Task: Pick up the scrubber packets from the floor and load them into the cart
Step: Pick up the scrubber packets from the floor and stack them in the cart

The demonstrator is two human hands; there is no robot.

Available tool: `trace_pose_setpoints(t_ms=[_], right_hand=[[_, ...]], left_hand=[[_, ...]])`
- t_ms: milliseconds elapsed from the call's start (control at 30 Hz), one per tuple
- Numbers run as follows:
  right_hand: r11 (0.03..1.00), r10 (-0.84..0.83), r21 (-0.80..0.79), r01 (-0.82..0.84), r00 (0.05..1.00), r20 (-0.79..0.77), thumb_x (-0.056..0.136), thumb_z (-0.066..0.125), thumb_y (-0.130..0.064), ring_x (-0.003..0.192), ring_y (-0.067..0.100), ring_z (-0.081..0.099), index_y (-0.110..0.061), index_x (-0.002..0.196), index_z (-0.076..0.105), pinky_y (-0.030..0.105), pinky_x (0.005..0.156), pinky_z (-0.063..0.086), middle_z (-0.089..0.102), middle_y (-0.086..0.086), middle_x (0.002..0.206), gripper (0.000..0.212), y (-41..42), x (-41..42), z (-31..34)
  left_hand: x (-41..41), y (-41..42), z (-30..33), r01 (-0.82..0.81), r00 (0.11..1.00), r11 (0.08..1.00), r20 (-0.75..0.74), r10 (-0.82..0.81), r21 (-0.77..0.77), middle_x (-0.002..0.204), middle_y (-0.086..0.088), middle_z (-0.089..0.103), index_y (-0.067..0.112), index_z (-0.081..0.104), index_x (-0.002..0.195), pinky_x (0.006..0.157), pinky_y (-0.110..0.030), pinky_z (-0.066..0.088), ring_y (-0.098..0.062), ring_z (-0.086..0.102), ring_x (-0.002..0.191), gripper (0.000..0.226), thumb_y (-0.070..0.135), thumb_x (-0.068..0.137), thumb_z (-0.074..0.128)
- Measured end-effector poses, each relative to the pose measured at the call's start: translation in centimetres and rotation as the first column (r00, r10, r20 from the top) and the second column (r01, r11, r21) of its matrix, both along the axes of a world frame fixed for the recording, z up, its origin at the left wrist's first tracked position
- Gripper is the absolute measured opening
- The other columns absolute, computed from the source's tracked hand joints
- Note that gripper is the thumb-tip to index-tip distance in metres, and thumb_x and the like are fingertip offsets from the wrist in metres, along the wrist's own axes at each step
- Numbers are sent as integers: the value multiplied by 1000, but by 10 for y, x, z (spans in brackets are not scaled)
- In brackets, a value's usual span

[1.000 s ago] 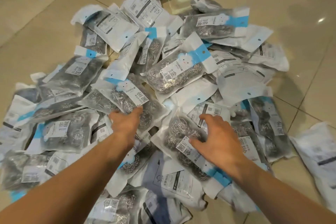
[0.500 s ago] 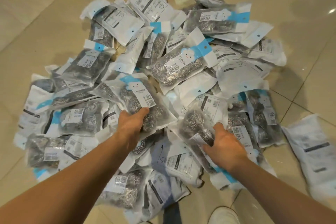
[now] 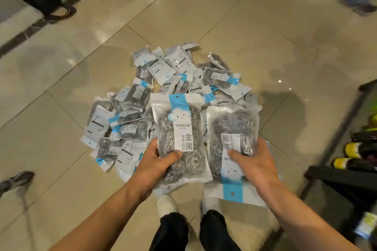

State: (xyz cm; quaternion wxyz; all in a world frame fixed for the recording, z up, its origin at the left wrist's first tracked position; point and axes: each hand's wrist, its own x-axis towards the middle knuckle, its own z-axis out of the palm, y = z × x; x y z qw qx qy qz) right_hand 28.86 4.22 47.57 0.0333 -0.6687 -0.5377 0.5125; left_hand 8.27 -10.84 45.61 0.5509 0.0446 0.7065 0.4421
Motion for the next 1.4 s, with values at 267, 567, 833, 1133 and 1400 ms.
trace_pose_setpoints(t_ms=[267,567,833,1133,1400], right_hand=[[987,159,53,-151,963,-216,84,85,-24,93,9,61,-31,112,45,33,95,50,65,-21,100,50,-4,-1,160],[818,563,115,-564,745,-358,84,84,-20,88,9,69,-30,108,56,34,75,55,71,-14,99,38,-10,-1,231],[609,767,117,-784,545,-339,73,92,-22,89,25,72,-31,113,60,51,78,63,73,-1,104,52,-84,-24,256],[235,911,140,-962,168,-376,80,84,-8,84,18,66,-23,108,55,36,74,50,68,-4,94,43,-226,-68,284],[42,940,203,-978,-30,-341,77,88,-10,87,27,73,-26,107,57,51,87,59,76,2,95,46,-385,-90,277]], left_hand=[[33,-54,194,-180,977,980,-99,188,85,118,-4,78,19,57,130,96,-47,58,-27,75,108,51,3,87,79],[131,-127,261,-637,732,759,-203,650,136,117,-3,78,20,62,128,104,-53,53,-26,74,110,67,24,65,85],[202,-208,283,-883,427,446,-143,893,144,107,0,81,21,64,123,96,-40,56,-17,77,100,64,9,64,87],[263,-321,291,-985,-10,8,-104,995,169,109,-3,81,24,63,122,87,-33,53,-24,76,105,61,4,69,87],[288,-446,290,-943,-285,-264,-85,955,201,106,-4,81,21,67,118,83,-35,53,-26,75,105,43,-2,84,76]])
